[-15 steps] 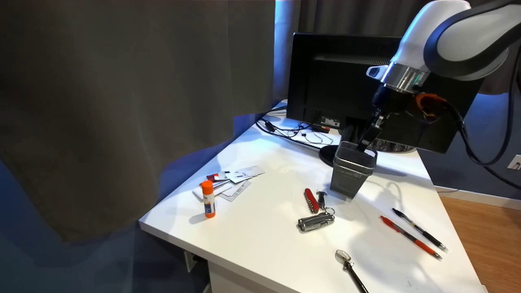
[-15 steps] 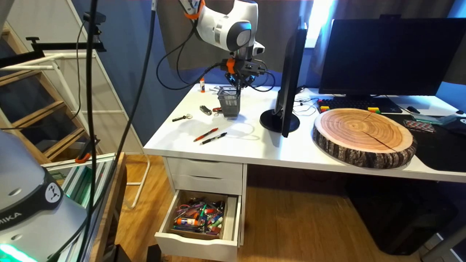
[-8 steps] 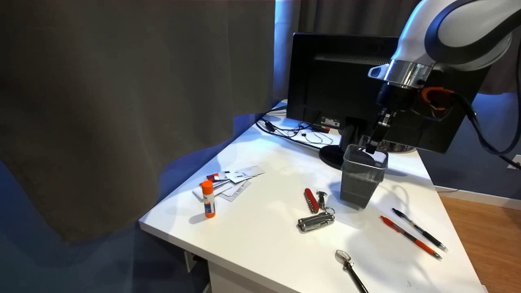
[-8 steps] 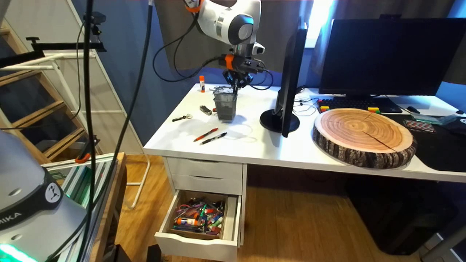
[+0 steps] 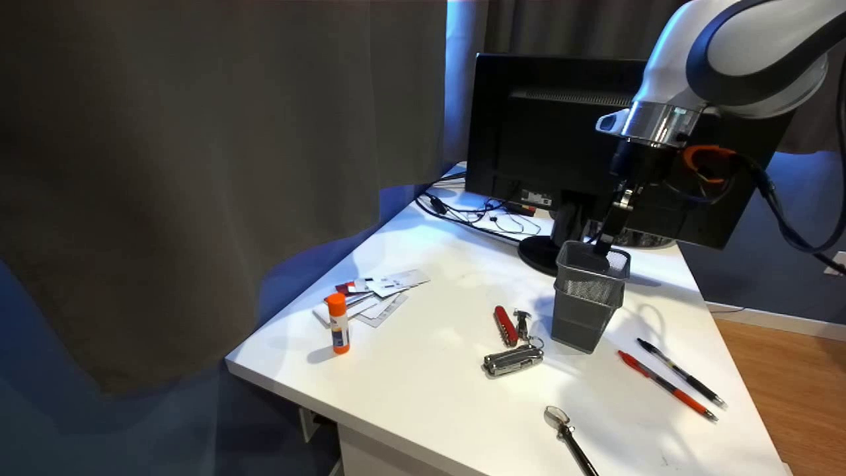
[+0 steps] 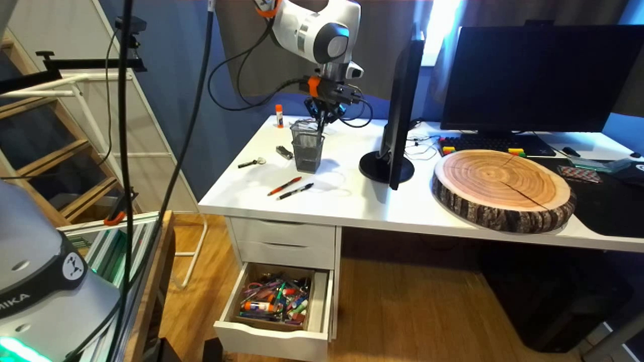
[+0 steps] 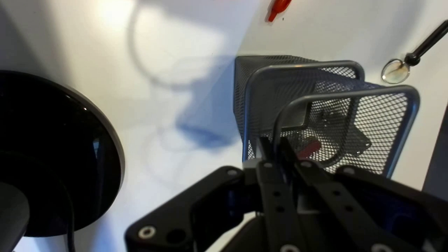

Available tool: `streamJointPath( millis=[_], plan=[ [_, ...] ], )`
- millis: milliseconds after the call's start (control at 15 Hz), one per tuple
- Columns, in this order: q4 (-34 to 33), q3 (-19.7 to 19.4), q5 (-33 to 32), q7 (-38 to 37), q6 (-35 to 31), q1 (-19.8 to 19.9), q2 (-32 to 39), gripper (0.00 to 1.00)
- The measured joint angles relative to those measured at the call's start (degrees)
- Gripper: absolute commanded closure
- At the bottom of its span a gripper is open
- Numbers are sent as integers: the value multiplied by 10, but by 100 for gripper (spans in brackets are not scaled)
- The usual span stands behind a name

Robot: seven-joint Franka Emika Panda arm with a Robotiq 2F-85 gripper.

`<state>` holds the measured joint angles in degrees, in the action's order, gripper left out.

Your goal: Unstack the pen holders then restack them from left to right

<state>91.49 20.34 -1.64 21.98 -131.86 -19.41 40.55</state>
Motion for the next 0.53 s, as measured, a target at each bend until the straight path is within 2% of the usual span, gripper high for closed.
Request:
streamJointPath(
  millis=[533],
  plan=[
    [-2,0,1,0,2,13,-55,98]
  ],
)
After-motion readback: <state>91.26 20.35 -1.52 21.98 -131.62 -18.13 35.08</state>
